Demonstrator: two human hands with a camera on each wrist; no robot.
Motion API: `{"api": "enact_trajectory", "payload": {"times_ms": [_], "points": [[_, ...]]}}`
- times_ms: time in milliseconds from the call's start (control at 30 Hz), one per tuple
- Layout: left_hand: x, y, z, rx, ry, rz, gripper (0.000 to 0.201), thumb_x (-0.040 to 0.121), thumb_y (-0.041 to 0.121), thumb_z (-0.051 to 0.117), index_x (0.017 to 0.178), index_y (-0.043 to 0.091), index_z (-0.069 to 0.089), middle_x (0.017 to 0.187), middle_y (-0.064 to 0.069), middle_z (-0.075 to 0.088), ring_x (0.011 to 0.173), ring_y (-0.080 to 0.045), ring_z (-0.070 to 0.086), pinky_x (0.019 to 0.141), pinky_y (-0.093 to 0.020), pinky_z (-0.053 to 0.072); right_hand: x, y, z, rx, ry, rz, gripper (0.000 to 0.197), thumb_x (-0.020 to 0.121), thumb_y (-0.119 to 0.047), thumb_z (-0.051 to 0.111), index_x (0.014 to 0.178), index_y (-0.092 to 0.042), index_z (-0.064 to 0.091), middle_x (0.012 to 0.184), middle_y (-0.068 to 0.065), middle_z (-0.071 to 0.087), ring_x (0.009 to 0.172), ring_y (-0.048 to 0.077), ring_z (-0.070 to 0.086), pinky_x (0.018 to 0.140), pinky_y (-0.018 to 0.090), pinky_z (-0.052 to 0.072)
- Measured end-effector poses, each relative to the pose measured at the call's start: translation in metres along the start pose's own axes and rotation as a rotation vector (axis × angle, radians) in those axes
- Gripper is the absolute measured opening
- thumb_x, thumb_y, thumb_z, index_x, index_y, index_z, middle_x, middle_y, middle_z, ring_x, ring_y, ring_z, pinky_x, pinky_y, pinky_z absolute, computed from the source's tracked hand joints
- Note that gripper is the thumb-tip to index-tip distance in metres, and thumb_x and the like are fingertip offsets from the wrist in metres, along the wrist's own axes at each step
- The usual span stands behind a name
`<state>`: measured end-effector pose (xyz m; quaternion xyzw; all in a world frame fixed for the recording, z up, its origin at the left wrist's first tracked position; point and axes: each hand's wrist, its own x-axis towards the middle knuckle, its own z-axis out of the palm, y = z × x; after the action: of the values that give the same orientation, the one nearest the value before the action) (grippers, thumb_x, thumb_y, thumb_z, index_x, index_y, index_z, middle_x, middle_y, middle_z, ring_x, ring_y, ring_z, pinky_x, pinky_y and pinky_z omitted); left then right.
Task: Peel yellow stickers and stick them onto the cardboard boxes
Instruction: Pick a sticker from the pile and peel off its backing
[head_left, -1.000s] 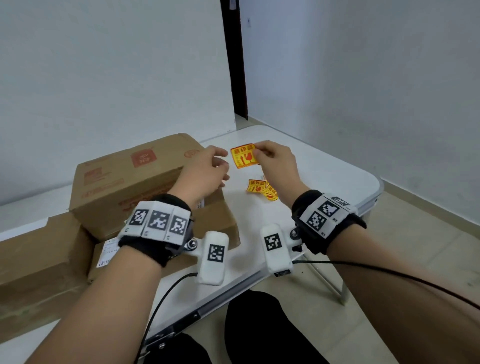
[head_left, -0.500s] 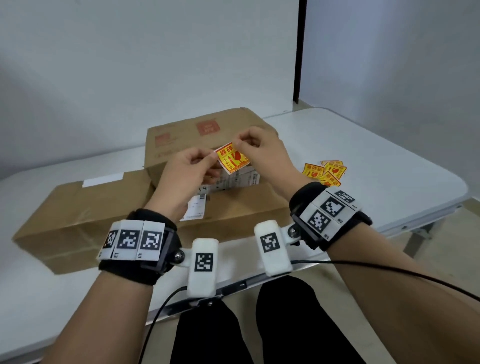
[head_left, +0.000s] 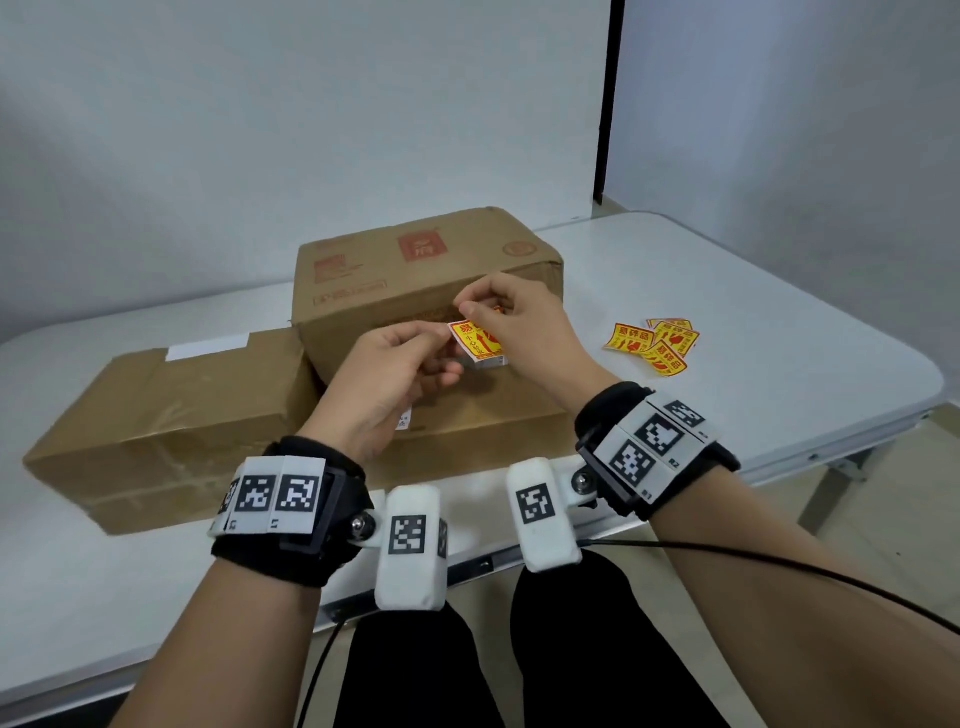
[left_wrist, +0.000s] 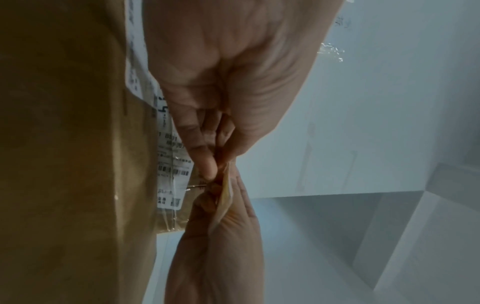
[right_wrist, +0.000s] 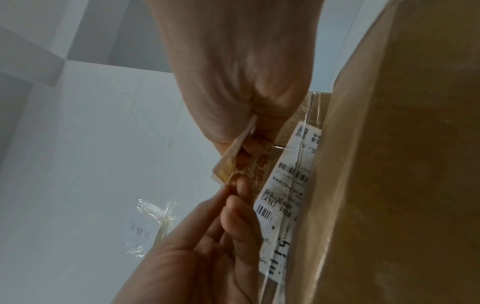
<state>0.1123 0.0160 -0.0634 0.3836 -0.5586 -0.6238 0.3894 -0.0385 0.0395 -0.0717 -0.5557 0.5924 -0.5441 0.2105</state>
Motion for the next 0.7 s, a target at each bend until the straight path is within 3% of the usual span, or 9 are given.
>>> {"api": "enact_trajectory", "payload": {"times_ms": [133, 300, 533, 700], "points": [[0.001, 0.002, -0.003, -0.025, -0.012, -0.016, 0.017, 0.092, 0.015, 0.059, 0.089, 0.004, 0.072, 0.075, -0.007, 0.071, 0.058, -0.01, 0.06, 0.057, -0.017, 0.052, 0.0, 0.001, -0.004, -0.009, 0.01, -0.037, 0.01, 0.092, -0.021, 0.061, 0.092, -0.018, 0.07, 0.082, -0.012, 0.064, 0.075, 0.003, 0.058, 0.067, 0.019, 0.044], [0.0, 0.003, -0.005, 0.021, -0.035, -0.038, 0.01, 0.089, 0.01, 0.063, 0.088, 0.005, 0.072, 0.073, -0.008, 0.07, 0.055, -0.009, 0.058, 0.053, -0.016, 0.051, 0.0, 0.0, -0.005, -0.029, -0.045, -0.079, 0.009, 0.092, -0.021, 0.061, 0.092, -0.018, 0.07, 0.084, -0.012, 0.065, 0.08, 0.005, 0.062, 0.07, 0.019, 0.049], [0.0, 0.003, -0.01, 0.008, -0.04, -0.044, 0.011, 0.088, 0.009, 0.064, 0.09, 0.003, 0.073, 0.076, -0.011, 0.071, 0.054, -0.009, 0.059, 0.052, -0.016, 0.052, -0.001, -0.002, -0.003, -0.119, -0.077, -0.167, 0.01, 0.091, -0.019, 0.062, 0.094, -0.014, 0.071, 0.086, -0.01, 0.067, 0.078, 0.0, 0.06, 0.068, 0.009, 0.045], [0.002, 0.0, -0.009, 0.089, -0.024, -0.026, 0.01, 0.089, 0.008, 0.063, 0.088, 0.004, 0.072, 0.072, -0.008, 0.069, 0.052, -0.008, 0.057, 0.051, -0.015, 0.05, -0.001, -0.003, -0.003, -0.149, -0.085, -0.195, 0.01, 0.09, -0.016, 0.064, 0.095, -0.013, 0.071, 0.085, -0.01, 0.065, 0.078, -0.001, 0.058, 0.069, 0.008, 0.043]]}}
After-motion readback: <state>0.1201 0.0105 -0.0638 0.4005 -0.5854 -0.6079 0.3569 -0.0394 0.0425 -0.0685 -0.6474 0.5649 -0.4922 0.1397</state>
